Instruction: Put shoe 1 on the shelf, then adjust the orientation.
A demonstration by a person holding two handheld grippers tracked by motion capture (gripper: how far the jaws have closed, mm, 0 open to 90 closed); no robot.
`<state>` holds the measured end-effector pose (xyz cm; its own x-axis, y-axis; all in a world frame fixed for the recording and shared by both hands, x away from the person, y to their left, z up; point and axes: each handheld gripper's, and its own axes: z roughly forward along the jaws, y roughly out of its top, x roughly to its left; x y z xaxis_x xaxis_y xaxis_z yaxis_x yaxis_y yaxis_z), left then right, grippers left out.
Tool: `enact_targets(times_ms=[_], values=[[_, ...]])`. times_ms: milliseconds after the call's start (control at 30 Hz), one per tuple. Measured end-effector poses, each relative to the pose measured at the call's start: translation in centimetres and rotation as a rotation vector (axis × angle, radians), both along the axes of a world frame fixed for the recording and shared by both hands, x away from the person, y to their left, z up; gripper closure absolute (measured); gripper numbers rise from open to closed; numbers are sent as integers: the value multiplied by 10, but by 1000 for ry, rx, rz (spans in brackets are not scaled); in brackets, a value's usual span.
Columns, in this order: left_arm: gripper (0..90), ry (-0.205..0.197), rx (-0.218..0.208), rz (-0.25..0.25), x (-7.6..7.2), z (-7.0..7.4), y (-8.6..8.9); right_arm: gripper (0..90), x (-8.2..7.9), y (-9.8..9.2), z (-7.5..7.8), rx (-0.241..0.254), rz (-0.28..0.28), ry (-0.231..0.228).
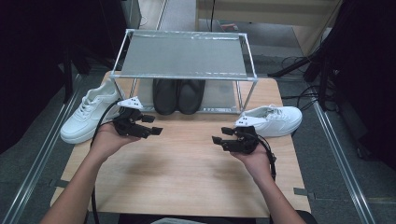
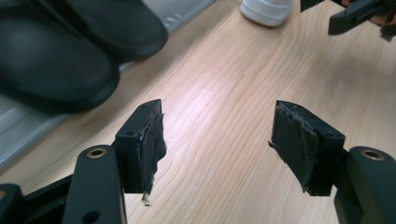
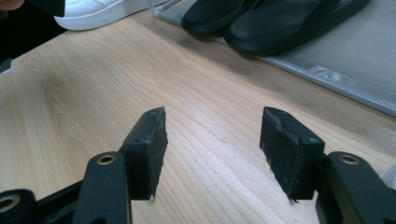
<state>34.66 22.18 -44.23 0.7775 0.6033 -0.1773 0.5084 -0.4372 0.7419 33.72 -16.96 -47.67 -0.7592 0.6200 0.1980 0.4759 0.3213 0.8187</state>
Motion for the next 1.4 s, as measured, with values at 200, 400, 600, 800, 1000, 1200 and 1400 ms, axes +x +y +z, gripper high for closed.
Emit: enact_targets(times_ms=[200,400,600,800,1000,1200,1400], values=[[347,12,-8,40,0,-4,19,431,2,-1,1,2,-5,4],[347,15,-19,89,2,-5,39,431,2,1,0,-2,-1,8],[347,20,-42,154,4,-6,64,431,1,5,-2,-15,12,15],[347,17,-29,204,5,-7,82,431,1,7,-3,-9,20,18],[347,10,-16,266,6,-9,109,431,1,8,-4,-11,25,23],[357,19,-39,341,9,-11,137,431,1,7,-5,-12,22,28],[359,15,-45,397,18,-11,155,431,-1,5,-7,-18,7,35]])
